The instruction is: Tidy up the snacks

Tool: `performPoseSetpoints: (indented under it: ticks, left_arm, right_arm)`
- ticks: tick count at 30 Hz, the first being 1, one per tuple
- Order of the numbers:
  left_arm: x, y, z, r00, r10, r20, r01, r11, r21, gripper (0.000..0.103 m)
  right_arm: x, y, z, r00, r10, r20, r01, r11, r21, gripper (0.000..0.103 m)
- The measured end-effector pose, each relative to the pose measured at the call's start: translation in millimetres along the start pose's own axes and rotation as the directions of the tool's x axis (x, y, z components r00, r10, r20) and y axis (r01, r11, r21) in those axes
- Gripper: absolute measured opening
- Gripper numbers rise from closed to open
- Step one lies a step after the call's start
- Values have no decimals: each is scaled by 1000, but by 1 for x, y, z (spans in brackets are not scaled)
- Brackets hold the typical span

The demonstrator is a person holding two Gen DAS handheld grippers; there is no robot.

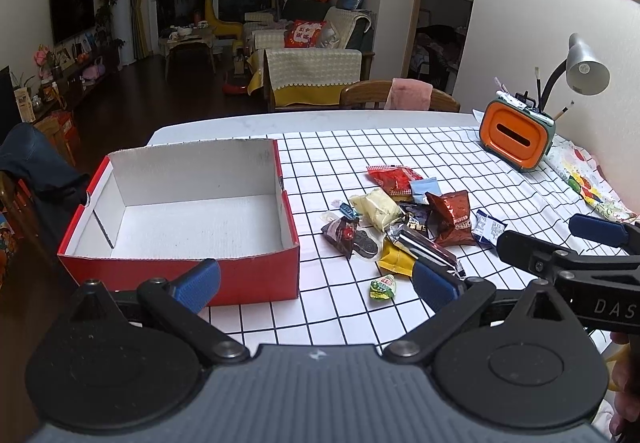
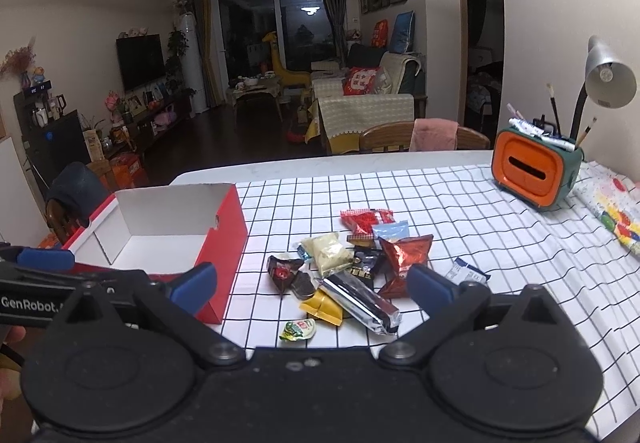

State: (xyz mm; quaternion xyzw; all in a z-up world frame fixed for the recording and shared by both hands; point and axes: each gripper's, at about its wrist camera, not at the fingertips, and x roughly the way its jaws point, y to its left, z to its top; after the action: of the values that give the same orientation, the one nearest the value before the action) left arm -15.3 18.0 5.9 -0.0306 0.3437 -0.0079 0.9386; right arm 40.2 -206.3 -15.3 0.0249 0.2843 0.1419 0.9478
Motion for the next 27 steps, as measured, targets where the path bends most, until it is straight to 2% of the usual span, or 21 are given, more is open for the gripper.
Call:
performPoseSetpoints:
  ticks: [27]
  left_arm:
    - [-3,0,-7,999,15,-32,-15,1000,-10,103]
  right_arm:
    - [-1,0,-5,1000,-2,-18,2,1000,10,102]
